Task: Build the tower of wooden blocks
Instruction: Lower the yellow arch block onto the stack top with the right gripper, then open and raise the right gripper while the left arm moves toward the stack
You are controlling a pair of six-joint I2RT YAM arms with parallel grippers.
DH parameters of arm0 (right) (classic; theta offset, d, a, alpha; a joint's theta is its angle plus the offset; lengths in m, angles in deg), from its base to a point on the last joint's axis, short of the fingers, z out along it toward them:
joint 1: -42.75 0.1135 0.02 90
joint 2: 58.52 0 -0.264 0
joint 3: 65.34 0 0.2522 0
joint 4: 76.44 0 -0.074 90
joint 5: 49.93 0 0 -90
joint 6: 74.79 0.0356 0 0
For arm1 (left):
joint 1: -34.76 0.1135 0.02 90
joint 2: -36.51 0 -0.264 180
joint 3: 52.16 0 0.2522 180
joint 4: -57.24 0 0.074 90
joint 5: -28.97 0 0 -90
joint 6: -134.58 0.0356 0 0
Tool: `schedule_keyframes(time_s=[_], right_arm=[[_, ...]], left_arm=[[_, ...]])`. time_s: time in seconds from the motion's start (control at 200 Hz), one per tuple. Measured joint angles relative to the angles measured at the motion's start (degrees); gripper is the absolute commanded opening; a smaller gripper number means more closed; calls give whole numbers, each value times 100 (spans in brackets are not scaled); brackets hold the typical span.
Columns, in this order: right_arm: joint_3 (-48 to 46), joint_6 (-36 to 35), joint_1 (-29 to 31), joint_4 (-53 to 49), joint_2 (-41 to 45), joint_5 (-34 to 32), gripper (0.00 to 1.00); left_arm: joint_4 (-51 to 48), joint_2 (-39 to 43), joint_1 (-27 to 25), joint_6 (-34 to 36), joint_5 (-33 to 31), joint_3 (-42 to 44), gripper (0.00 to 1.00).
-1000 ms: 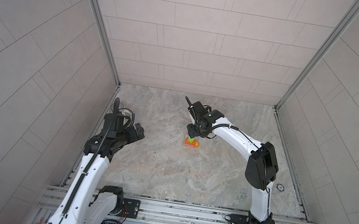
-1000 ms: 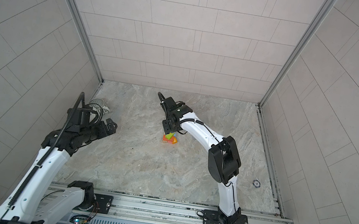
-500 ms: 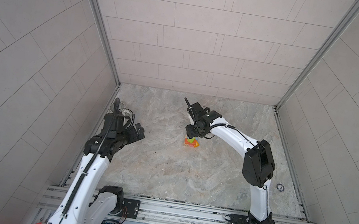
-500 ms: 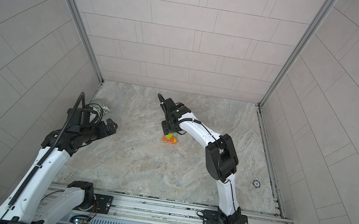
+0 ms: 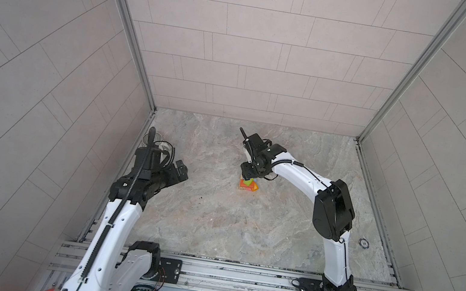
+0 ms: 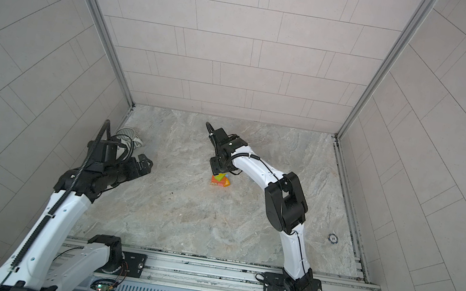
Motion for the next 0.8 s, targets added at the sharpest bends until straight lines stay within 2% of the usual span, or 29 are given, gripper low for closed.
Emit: schedule_keyframes(time_s=[0.525, 0.645, 0.801], right_arm=[[0, 50, 0, 179, -2, 129, 79], [-7, 48, 0, 181, 13, 170, 81], [-315, 48, -68, 262, 398, 297, 81]], left_arm=[[2, -20, 0, 2, 20, 2, 100], [4, -138, 0, 0, 39, 2, 96], [55, -564, -87, -42, 153, 0, 87]])
